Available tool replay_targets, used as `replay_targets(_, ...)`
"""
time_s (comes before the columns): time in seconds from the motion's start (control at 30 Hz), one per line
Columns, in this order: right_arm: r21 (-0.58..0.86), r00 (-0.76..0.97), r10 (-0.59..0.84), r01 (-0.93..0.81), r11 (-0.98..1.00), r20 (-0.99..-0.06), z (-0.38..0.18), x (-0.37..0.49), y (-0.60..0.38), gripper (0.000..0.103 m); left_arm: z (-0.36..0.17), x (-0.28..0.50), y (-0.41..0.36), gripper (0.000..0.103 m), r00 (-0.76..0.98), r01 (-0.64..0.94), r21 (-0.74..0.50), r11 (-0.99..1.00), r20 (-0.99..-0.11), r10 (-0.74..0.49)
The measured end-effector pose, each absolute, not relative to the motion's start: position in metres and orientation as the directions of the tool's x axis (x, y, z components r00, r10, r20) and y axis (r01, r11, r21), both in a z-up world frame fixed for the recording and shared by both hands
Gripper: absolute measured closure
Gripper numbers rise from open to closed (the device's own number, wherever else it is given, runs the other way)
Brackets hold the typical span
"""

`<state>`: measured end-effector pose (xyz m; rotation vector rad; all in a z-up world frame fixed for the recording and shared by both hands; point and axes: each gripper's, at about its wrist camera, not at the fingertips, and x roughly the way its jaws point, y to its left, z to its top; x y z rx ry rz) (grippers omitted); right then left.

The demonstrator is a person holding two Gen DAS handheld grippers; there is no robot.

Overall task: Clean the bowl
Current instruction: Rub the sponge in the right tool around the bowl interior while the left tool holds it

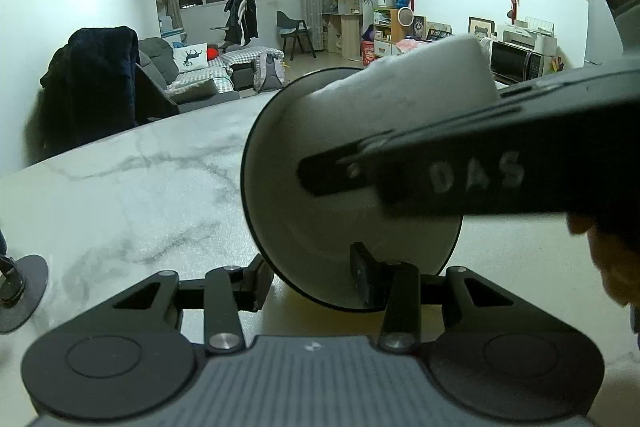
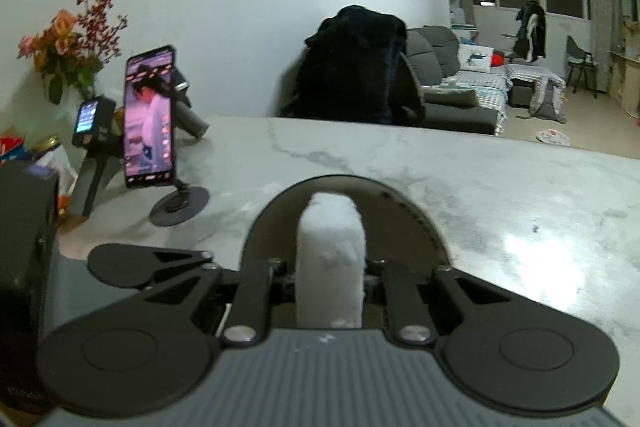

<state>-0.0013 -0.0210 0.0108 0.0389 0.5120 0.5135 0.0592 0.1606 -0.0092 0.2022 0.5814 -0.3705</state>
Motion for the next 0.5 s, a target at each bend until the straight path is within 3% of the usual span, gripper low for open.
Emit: replay_targets(0.5,0.188,0.766,0.449,-0.41,0.893,-0.461,0.0,-0.003,-0.037,0.086,-0.012,0.049,0.158,0.061,0.781,0.392,0.103,0.914,-0.563,-0.271)
